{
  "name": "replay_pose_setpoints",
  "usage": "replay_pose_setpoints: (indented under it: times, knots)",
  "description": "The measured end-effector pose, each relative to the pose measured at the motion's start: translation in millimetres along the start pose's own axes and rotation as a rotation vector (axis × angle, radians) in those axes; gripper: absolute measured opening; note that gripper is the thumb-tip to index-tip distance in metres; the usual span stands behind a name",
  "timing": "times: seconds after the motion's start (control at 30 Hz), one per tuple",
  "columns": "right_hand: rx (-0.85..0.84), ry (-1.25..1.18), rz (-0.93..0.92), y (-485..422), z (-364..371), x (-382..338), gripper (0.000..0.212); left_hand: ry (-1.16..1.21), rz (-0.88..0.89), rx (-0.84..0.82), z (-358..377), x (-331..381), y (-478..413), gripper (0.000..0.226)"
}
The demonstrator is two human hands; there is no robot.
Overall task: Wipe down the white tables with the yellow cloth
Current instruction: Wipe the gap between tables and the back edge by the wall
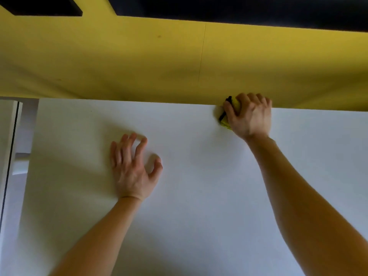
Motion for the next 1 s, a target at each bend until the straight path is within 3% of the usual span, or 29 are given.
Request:
replay_pose_setpoints:
  times: [0.17, 0.23, 0.37, 0.5, 0.6, 0.67, 0.9, 1.0]
  knots:
    - [-0.158, -0.04, -0.285, 5.6, 41.6, -220.6, 0.052, -0.003, 0.009, 0.017, -1.0, 0.9, -0.2, 0.057]
    - [-0.227, -0.044, -0.361, 4.0, 43.7, -254.5, 0.054, -0.011, 0.009, 0.019, -0.9, 1.2, 0.1, 0.058]
    - [-0.175, -0.178, -0.364, -4.2, 38.2, -170.4, 0.057, -0.018, 0.0, 0.017, -2.7, 2.4, -0.3, 0.058]
    - [-0.055, -0.125, -0.18, -3.0, -1.9, -4.1, 0.057, -0.029, -0.005, -0.004, -5.6, 5.0, -2.2, 0.059]
    - [0.015, -0.036, -0.015, 2.8, -19.4, 49.2, 0.054, -0.028, -0.01, -0.021, -5.7, 5.4, -2.5, 0.06]
    - [0.021, 0.024, 0.083, 7.0, -8.4, 23.5, 0.051, -0.03, -0.005, -0.029, -5.7, 6.0, -2.5, 0.06]
    - [-0.161, 0.016, -0.321, 8.6, 37.6, -224.0, 0.052, -0.076, 0.019, -0.032, -5.6, 6.3, -2.8, 0.058]
    - [-0.167, -0.072, -0.387, 8.1, 37.4, -224.6, 0.055, -0.14, 0.059, -0.009, -5.1, 5.4, -2.0, 0.055]
Point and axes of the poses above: each hand's wrist, its own y-axis away from the middle knuckle, its own z-axis out of the palm, x = y × z, the point moved 2 cm from there along -y, towards the middle knuckle, and after that the axes turned 1 degree about z, right-handed, at the moved point
